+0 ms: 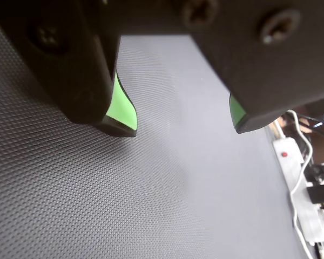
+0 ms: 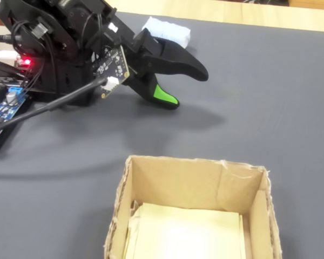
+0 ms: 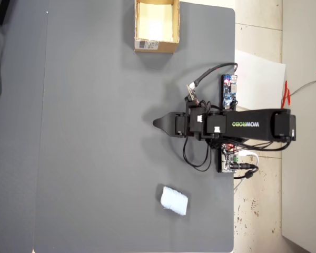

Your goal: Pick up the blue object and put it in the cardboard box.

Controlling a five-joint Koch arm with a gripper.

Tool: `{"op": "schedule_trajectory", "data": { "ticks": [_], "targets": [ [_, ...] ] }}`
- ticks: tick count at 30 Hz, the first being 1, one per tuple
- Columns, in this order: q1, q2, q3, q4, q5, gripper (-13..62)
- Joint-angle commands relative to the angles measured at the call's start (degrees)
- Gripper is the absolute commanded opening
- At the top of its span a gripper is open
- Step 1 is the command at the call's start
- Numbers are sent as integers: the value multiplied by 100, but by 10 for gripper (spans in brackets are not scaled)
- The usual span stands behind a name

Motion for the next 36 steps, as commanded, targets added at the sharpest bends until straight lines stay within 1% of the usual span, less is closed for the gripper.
{"op": "schedule_trajectory", "data": {
  "ticks": [1,31,36],
  "targets": [
    [0,492,202,229,53,340],
    [-53,492,202,202,123,339],
    [-202,492,193,158,668,339]
  ]
}}
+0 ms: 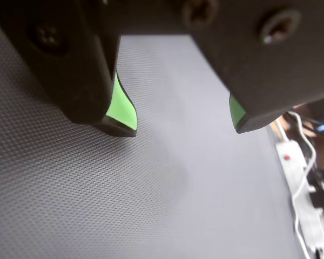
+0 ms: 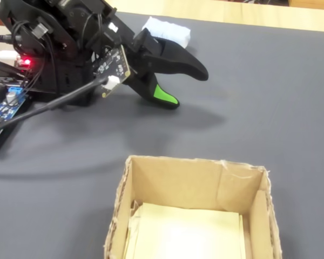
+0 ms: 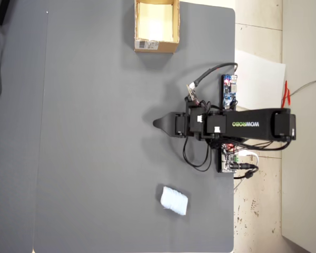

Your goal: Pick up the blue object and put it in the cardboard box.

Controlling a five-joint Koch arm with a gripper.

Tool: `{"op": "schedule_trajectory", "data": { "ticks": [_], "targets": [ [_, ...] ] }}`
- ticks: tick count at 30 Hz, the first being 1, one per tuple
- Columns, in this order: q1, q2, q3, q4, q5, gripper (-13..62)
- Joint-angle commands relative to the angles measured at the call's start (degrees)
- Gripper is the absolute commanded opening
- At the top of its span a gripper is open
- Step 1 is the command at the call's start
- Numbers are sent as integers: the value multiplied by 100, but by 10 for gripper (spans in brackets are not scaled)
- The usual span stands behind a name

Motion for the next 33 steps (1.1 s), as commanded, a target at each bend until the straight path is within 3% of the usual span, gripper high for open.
{"op": "schedule_trajectory", "data": {
  "ticks": [1,19,33],
  "targets": [
    [-70,492,193,158,378,339],
    [-1116,492,-475,571,633,339],
    [-3006,483,-1028,1995,773,338]
  ]
}}
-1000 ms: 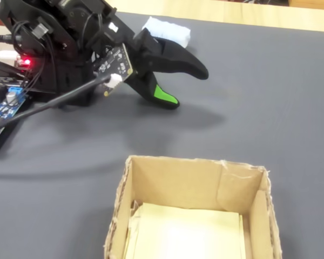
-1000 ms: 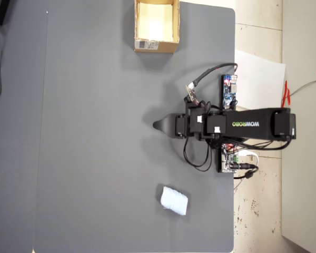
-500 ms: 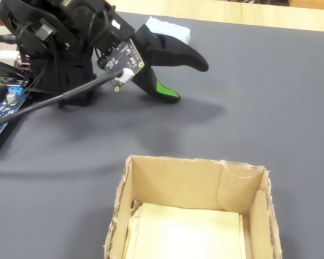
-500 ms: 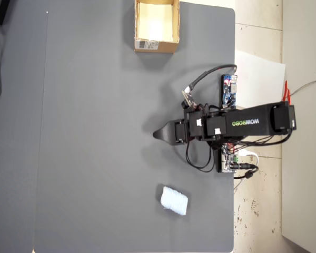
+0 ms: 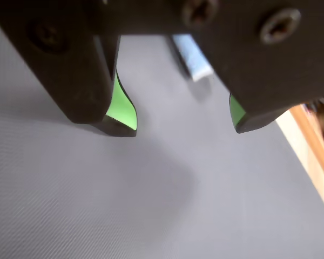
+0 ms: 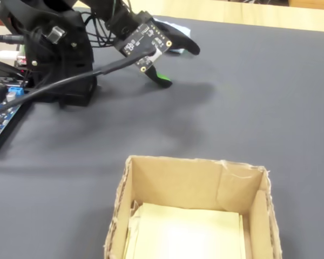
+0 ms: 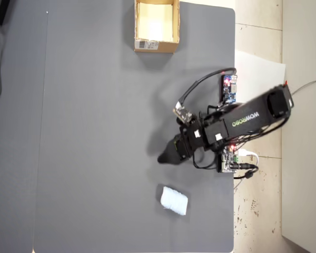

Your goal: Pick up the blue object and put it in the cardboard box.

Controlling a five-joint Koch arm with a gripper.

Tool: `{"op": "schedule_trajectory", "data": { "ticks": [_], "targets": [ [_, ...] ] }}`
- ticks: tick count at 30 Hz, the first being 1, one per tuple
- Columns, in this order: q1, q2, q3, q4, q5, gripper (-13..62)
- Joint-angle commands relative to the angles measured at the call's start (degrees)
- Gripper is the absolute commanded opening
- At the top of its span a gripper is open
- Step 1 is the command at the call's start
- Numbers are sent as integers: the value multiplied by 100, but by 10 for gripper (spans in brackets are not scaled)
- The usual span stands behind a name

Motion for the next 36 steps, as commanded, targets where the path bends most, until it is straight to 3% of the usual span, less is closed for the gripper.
{"op": "schedule_trajectory", "data": {
  "ticks": [1,20,30,36],
  "targets": [
    [-211,483,-105,343,404,337],
    [-1978,334,-642,1107,404,337],
    [-2382,26,-1890,1925,360,337],
    [-2461,-738,-3243,2900,352,337]
  ]
}}
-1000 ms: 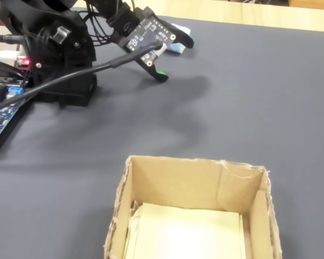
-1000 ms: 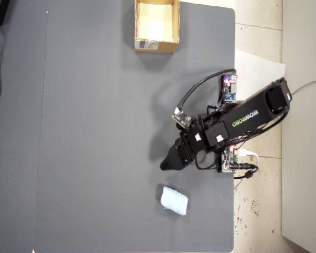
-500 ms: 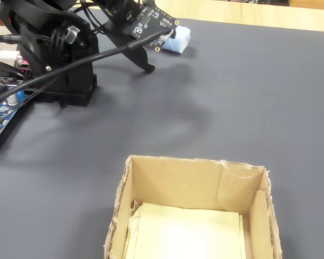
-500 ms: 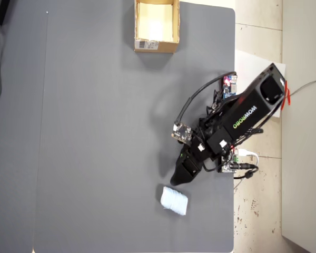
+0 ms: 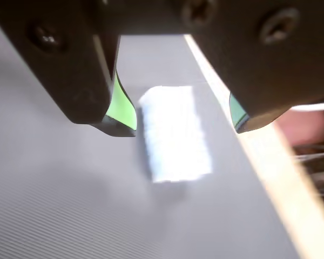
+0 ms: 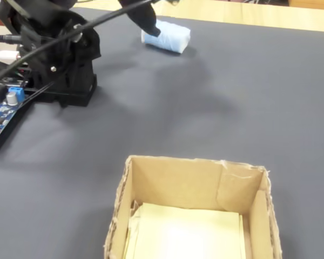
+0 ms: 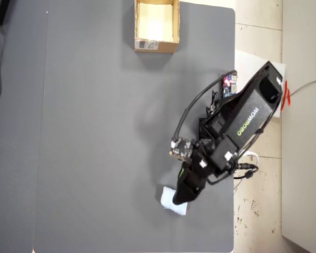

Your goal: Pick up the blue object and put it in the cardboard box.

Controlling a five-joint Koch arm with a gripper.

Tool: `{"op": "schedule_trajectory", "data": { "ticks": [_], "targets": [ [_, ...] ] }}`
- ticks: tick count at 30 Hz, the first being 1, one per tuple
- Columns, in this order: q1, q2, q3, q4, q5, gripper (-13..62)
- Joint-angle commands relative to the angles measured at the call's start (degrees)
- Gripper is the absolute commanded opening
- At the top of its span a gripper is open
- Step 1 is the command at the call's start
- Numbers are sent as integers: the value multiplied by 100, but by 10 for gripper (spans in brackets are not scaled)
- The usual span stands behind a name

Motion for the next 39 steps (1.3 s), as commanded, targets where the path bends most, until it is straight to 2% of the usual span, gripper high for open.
{"op": "schedule_trajectory", "data": {
  "ticks": [1,9,26,30,36,39],
  "targets": [
    [-105,-123,-536,-35,360,337],
    [-422,-1521,-1573,475,404,337],
    [-483,-3340,-1811,-70,422,326],
    [-439,-3595,-1881,-229,536,278],
    [-308,-3718,-2021,-439,211,75],
    [-290,-3718,-2057,-598,88,57]
  ]
}}
